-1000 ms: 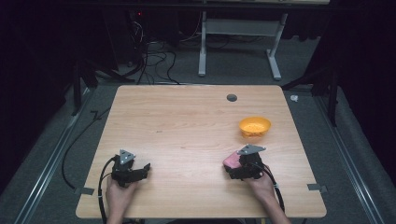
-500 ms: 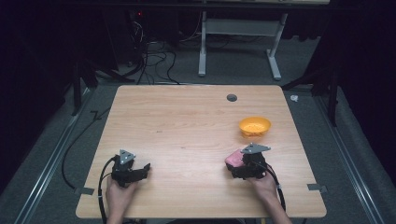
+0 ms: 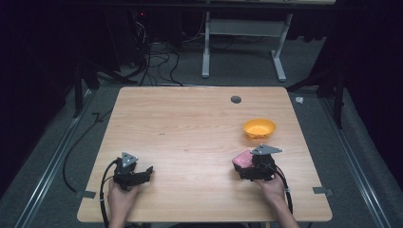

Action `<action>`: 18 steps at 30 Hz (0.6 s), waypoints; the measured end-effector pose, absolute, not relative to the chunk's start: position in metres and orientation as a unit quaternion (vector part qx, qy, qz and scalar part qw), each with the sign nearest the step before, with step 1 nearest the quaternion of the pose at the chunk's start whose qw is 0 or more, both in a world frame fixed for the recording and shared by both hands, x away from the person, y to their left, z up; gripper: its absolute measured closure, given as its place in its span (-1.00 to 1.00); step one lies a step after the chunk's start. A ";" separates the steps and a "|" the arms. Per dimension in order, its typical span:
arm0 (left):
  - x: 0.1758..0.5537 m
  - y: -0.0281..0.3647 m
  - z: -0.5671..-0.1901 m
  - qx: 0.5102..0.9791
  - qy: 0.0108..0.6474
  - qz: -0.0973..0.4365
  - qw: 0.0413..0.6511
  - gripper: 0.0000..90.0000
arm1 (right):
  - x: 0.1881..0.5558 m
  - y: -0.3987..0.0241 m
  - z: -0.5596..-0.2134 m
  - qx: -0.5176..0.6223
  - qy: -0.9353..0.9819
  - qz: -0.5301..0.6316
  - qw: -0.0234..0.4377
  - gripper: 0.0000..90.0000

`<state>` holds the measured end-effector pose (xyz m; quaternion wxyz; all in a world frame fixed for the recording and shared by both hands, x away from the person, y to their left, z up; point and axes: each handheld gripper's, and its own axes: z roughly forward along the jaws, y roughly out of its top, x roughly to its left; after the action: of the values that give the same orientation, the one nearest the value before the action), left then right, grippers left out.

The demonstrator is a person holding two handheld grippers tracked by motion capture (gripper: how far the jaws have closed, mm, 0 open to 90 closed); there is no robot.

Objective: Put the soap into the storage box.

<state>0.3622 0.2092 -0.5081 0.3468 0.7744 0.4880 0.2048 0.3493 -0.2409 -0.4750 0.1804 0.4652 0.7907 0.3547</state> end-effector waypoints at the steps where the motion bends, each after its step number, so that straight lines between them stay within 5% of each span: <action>1: 0.362 0.209 -0.508 0.774 0.488 0.205 0.347 -0.52 | 0.349 -0.243 -0.475 0.469 0.789 0.354 0.180 -0.70; 18: 0.362 0.209 -0.508 0.775 0.488 0.205 0.346 -0.52 | 0.348 -0.264 -0.468 0.497 0.764 0.363 0.193 -0.70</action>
<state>0.3622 0.2092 -0.5080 0.3462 0.7747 0.4877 0.2052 0.3476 -0.2635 -0.4679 0.1933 0.4971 0.7641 0.3629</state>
